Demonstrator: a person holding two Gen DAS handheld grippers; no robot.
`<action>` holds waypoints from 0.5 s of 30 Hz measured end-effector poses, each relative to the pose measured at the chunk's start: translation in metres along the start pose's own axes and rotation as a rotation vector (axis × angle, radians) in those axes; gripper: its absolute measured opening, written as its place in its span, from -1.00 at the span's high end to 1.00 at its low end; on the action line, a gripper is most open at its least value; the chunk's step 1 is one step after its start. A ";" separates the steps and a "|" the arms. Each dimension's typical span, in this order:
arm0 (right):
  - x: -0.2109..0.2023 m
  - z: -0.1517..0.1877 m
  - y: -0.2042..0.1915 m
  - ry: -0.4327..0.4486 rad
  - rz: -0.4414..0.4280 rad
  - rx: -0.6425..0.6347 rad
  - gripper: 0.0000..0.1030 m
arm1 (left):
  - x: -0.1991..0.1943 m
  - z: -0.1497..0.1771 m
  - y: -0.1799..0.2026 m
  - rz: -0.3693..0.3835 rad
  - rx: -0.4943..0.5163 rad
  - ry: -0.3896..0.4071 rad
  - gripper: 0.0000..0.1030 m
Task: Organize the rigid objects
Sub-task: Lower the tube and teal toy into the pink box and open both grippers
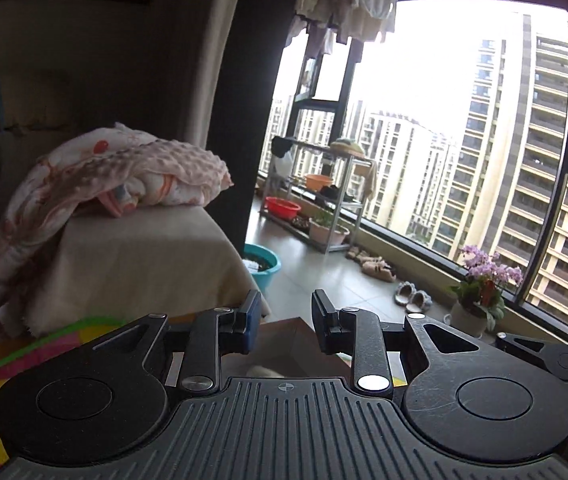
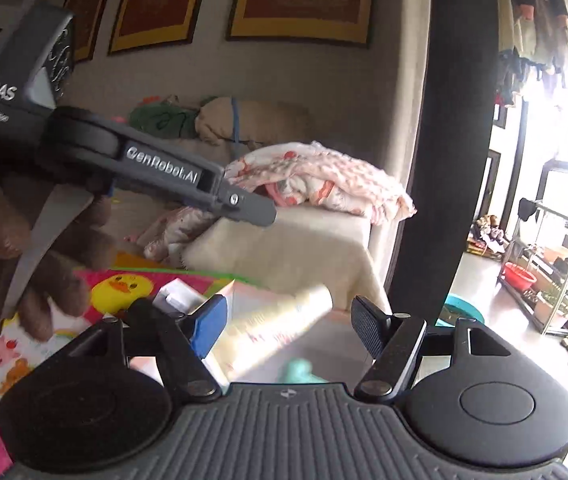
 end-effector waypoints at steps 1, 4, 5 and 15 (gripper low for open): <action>-0.002 0.014 -0.003 -0.013 -0.007 -0.008 -0.35 | -0.006 0.006 -0.009 -0.013 -0.019 0.013 0.40; -0.007 0.053 -0.010 -0.061 -0.004 -0.033 -0.35 | -0.032 0.030 -0.044 -0.064 -0.075 0.032 0.40; -0.009 0.063 -0.011 -0.076 -0.006 -0.029 -0.35 | -0.042 0.042 -0.054 -0.085 -0.086 0.025 0.40; -0.026 0.115 -0.058 -0.220 -0.210 0.108 -0.43 | -0.088 0.146 -0.081 -0.123 -0.049 -0.265 0.40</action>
Point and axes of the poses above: each gripper's, at about its wrist camera, not at the fingertips, and x roughly the way its jaws point, y to its right, z to its underside, the point moved 10 cm from there along x, roughly the way its jaws point, and after that the axes turned 7 degrees about z, right-handed, at the moved point
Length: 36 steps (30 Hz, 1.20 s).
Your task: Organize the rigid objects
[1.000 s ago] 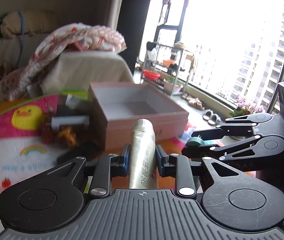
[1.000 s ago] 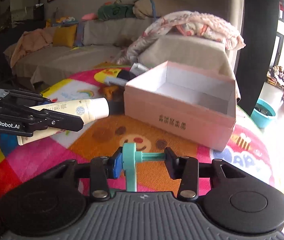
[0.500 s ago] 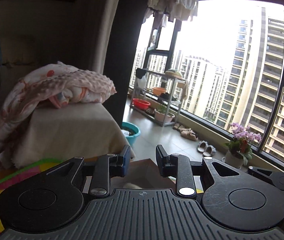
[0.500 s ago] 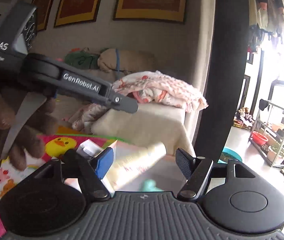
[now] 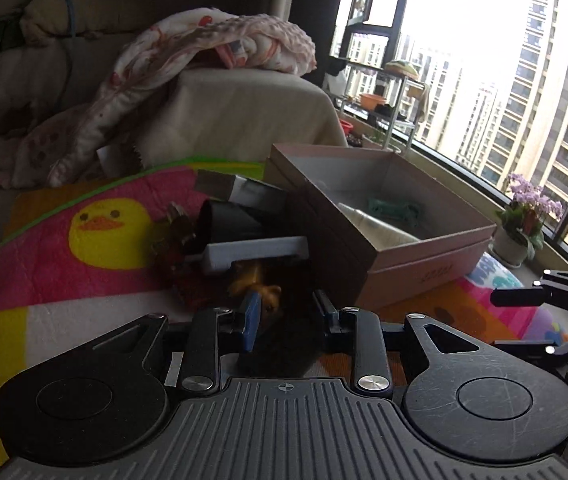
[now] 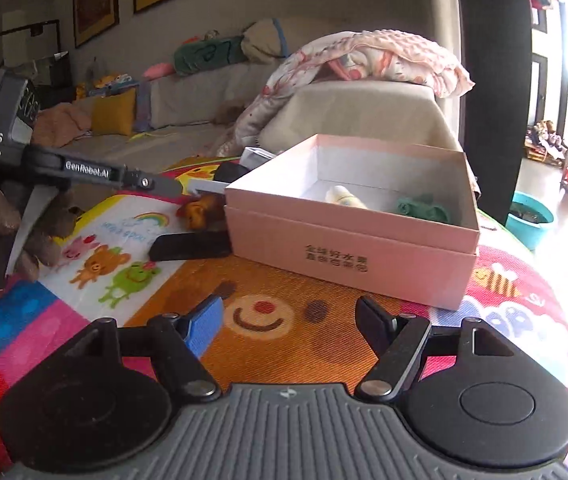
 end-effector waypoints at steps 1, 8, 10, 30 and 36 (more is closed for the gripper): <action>0.001 0.000 -0.004 0.000 -0.005 -0.001 -0.43 | 0.003 0.004 0.002 -0.006 0.026 -0.018 0.40; 0.009 0.008 -0.014 -0.040 0.010 -0.009 -0.43 | -0.001 -0.010 0.005 -0.097 0.074 0.058 0.38; 0.010 0.008 -0.013 -0.043 0.010 -0.004 -0.44 | -0.005 -0.025 0.001 -0.127 0.056 0.107 0.38; 0.023 0.015 0.000 -0.117 0.062 0.068 -0.48 | 0.122 -0.100 -0.100 -0.193 -0.568 -0.067 0.17; 0.023 0.015 -0.001 -0.119 0.058 0.065 -0.51 | 0.102 -0.084 -0.084 -0.078 -0.502 -0.032 0.39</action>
Point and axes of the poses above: each gripper's, at about its wrist camera, not at the fingertips, and x roughly the way its jaws point, y to its right, z to its underside, the point moved 10 cm from there along x, roughly the way its jaws point, and after that the axes turned 7 degrees about z, right-handed, at the moved point
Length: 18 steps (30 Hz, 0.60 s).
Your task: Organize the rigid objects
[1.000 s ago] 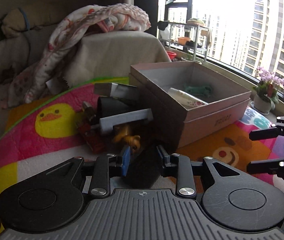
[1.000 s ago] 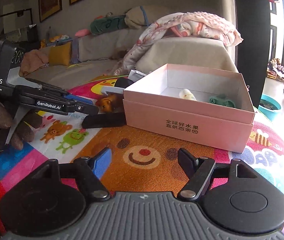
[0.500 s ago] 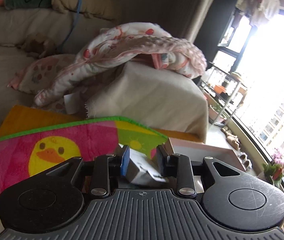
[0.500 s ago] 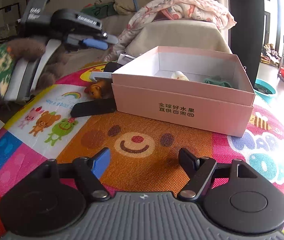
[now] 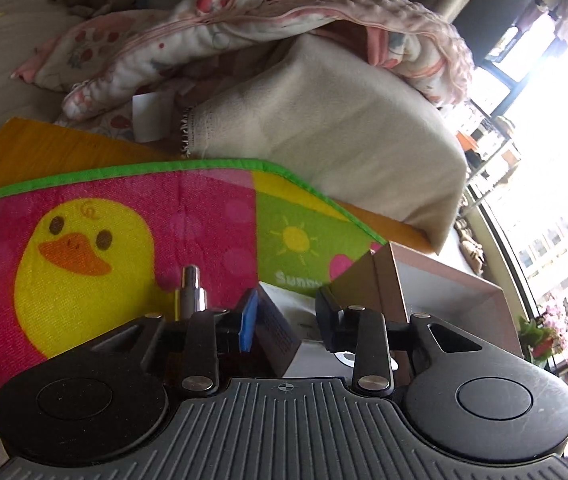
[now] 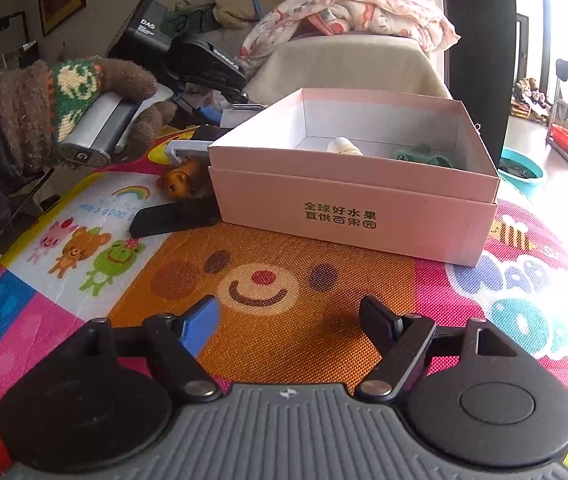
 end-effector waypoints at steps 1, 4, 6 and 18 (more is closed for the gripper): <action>0.000 0.000 0.000 0.000 0.001 -0.001 -0.51 | -0.009 0.006 0.002 0.006 0.022 0.000 0.44; 0.000 0.000 0.000 -0.001 0.002 -0.003 -0.51 | -0.034 0.031 0.007 0.025 0.066 -0.004 0.50; 0.000 0.000 0.000 -0.002 0.003 -0.005 -0.52 | -0.052 0.053 0.009 0.045 0.071 -0.010 0.50; -0.005 0.002 -0.062 -0.045 -0.244 -0.096 -0.66 | -0.182 0.107 -0.007 0.043 0.152 0.208 0.52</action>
Point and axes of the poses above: each gripper's, at about its wrist camera, not at the fingertips, and x roughly the way its jaws point, y to its right, z to its underside, the point moved 10 cm from there along x, roughly the way its jaws point, and after that the axes turned 7 degrees about z, right-handed, at the moved point
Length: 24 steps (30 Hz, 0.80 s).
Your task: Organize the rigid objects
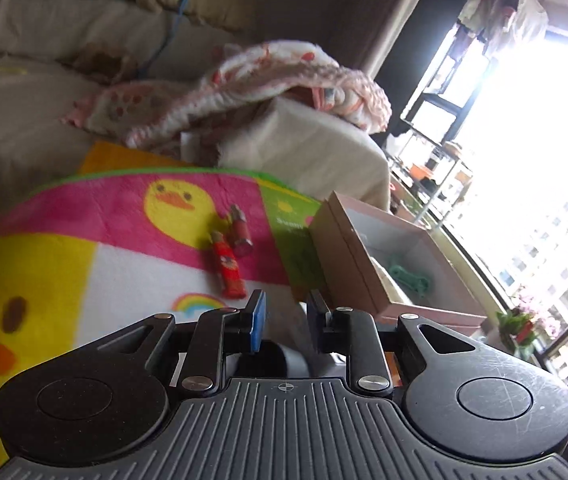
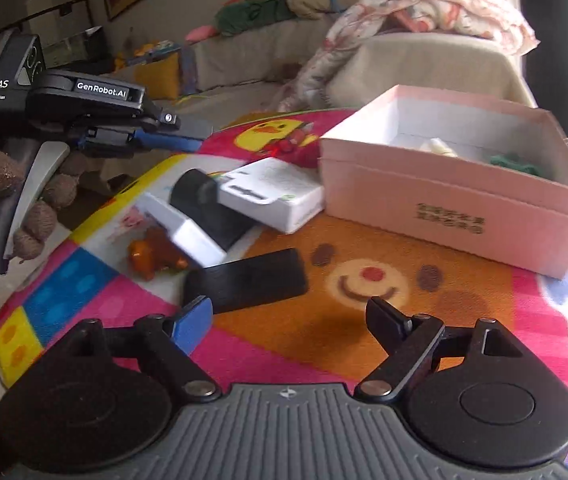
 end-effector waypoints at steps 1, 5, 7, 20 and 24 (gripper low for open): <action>0.005 -0.001 -0.009 -0.011 -0.015 -0.021 -0.69 | -0.009 0.002 -0.001 -0.016 0.026 0.004 0.52; 0.025 -0.009 -0.036 -0.016 0.015 -0.185 -0.70 | -0.036 0.024 -0.003 -0.025 0.078 -0.046 0.52; 0.036 -0.011 -0.043 -0.029 0.031 -0.239 -0.78 | -0.045 0.038 -0.002 -0.041 0.119 -0.076 0.52; 0.002 0.000 0.015 -0.020 0.183 -0.188 -0.75 | -0.018 0.085 0.032 0.011 0.260 -0.196 0.46; -0.017 0.014 0.057 -0.026 0.250 -0.083 -0.75 | 0.003 0.090 0.050 0.030 0.305 -0.214 0.29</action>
Point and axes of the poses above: each gripper's, at about its wrist camera, not at the fingertips, and x roughly the way its jaws point, y to its right, z to its underside, the point moved 10 cm from there along x, roughly the way its jaws point, and after that the axes turned 7 degrees about z, right-handed, at the moved point
